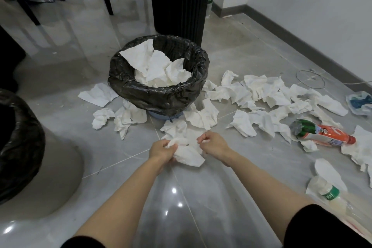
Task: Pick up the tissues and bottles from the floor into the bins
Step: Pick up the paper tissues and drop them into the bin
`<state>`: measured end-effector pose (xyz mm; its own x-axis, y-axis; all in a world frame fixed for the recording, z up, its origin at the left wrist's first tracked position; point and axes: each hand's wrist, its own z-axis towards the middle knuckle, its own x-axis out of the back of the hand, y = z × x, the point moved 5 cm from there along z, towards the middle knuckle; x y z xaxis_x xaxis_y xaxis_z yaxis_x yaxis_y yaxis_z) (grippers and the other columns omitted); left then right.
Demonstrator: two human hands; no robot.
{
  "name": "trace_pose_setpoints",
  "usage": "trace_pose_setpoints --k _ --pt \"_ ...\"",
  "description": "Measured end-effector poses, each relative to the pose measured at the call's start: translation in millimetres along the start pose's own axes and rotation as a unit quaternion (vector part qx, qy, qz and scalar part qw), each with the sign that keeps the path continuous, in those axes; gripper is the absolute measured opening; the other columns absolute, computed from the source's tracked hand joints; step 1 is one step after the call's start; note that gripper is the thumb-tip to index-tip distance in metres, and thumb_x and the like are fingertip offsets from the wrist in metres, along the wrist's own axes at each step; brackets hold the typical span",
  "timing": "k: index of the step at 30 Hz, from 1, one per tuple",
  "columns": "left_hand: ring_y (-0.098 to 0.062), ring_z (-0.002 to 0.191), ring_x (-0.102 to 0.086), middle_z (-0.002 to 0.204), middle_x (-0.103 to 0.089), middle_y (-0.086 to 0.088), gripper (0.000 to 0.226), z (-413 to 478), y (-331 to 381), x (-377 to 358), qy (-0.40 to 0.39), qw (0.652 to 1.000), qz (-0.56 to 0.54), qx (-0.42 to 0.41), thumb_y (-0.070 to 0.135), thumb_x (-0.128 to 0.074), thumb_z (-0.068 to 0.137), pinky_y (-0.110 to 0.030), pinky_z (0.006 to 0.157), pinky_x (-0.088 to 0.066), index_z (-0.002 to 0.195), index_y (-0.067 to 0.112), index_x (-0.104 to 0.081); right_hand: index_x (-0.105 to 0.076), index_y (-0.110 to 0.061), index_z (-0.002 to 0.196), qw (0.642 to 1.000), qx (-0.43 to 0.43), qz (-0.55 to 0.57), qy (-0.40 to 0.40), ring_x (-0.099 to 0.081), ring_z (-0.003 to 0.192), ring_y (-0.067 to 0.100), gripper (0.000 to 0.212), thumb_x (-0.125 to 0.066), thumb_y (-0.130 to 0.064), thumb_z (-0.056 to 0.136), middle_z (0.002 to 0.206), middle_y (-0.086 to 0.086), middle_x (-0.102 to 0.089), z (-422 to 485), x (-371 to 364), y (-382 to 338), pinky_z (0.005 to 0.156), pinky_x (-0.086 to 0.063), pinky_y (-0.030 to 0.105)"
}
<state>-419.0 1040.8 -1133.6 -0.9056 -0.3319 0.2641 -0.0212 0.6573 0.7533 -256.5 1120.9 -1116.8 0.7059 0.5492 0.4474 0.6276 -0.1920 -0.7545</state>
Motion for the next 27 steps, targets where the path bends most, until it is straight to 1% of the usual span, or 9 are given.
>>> trace_pose_setpoints --k 2,4,6,8,11,15,20,24,27 --pt "-0.028 0.071 -0.061 0.080 -0.062 -0.013 0.010 8.5 -8.5 13.5 0.024 0.999 0.047 0.000 0.011 -0.062 0.087 -0.031 0.064 -0.055 0.077 0.009 -0.064 -0.069 -0.017 0.084 0.992 0.038 -0.121 -0.003 -0.055 0.104 0.017 0.026 -0.050 0.000 0.082 0.114 0.006 -0.059 6.2 -12.1 -4.2 0.090 -0.044 0.022" --pt "-0.025 0.076 -0.058 0.077 -0.061 -0.012 0.020 12.9 -14.7 24.3 0.046 0.995 0.092 0.008 0.010 -0.061 0.085 -0.032 0.068 -0.047 0.066 0.014 -0.059 -0.069 -0.013 0.106 0.972 0.050 -0.225 -0.048 -0.043 0.127 0.021 0.027 -0.053 -0.005 0.086 0.135 0.007 -0.047 13.5 -28.5 -0.1 0.105 -0.032 0.023" --pt "-0.025 0.078 -0.058 0.083 -0.064 -0.013 0.022 15.6 -19.0 30.8 0.055 0.992 0.112 0.013 0.008 -0.058 0.085 -0.029 0.067 -0.042 0.066 0.018 -0.059 -0.057 -0.013 0.124 0.954 0.031 -0.291 -0.072 -0.038 0.132 0.025 0.036 -0.049 -0.009 0.089 0.141 0.007 -0.041 19.6 -39.9 8.8 0.107 -0.031 0.028" --pt "-0.029 0.088 -0.064 0.093 -0.069 -0.014 0.012 18.5 -20.1 32.0 0.042 0.992 0.116 0.017 0.010 -0.061 0.086 -0.030 0.070 -0.046 0.080 0.016 -0.070 -0.049 -0.011 0.131 0.938 0.026 -0.341 -0.053 -0.042 0.129 0.025 0.040 -0.046 -0.010 0.091 0.138 0.009 -0.044 24.2 -41.0 12.9 0.105 -0.036 0.032" --pt "-0.027 0.101 -0.064 0.104 -0.070 -0.008 0.021 20.8 -20.0 28.1 0.024 0.992 0.125 0.014 0.006 -0.061 0.084 -0.032 0.084 -0.051 0.099 0.013 -0.074 -0.054 -0.007 0.118 0.919 0.027 -0.393 -0.004 -0.048 0.120 0.027 0.028 -0.043 -0.009 0.092 0.128 0.011 -0.050 24.6 -34.4 12.7 0.096 -0.042 0.032" --pt "-0.024 0.104 -0.062 0.111 -0.069 -0.006 0.029 18.5 -14.5 15.0 0.002 0.994 0.111 0.007 0.001 -0.059 0.083 -0.026 0.083 -0.049 0.105 0.012 -0.073 -0.061 -0.007 0.089 0.921 -0.006 -0.388 0.039 -0.058 0.105 0.030 0.017 -0.044 -0.005 0.087 0.113 0.014 -0.060 18.2 -15.7 22.0 0.071 -0.037 0.026" --pt "-0.027 0.107 -0.061 0.112 -0.069 -0.009 0.027 13.0 -2.8 -4.3 -0.022 0.990 0.138 -0.017 0.003 -0.058 0.084 -0.031 0.091 -0.049 0.105 0.012 -0.073 -0.061 -0.013 0.069 0.925 -0.013 -0.380 0.008 -0.063 0.089 0.028 0.014 -0.055 -0.017 0.082 0.089 0.010 -0.068 -8.2 -2.8 47.7 0.063 -0.041 0.027" --pt "-0.027 0.110 -0.058 0.117 -0.066 -0.006 0.032 7.5 -4.0 -17.5 -0.030 0.978 0.205 -0.027 0.003 -0.053 0.085 -0.030 0.093 -0.048 0.109 0.015 -0.071 -0.069 -0.012 0.068 0.925 -0.039 -0.368 -0.089 -0.061 0.078 0.016 0.031 -0.070 -0.042 0.075 0.072 0.001 -0.066 -30.2 -1.2 59.5 0.065 -0.046 0.027" --pt "-0.027 0.109 -0.057 0.116 -0.064 -0.005 0.035 3.2 -9.0 -24.6 -0.042 0.961 0.270 -0.035 0.004 -0.049 0.086 -0.029 0.089 -0.047 0.108 0.021 -0.071 -0.055 -0.020 0.056 0.945 -0.032 -0.326 -0.019 -0.055 0.069 0.014 0.041 -0.062 -0.052 0.079 0.062 -0.004 -0.057 -36.7 8.5 48.8 0.058 -0.042 0.026"
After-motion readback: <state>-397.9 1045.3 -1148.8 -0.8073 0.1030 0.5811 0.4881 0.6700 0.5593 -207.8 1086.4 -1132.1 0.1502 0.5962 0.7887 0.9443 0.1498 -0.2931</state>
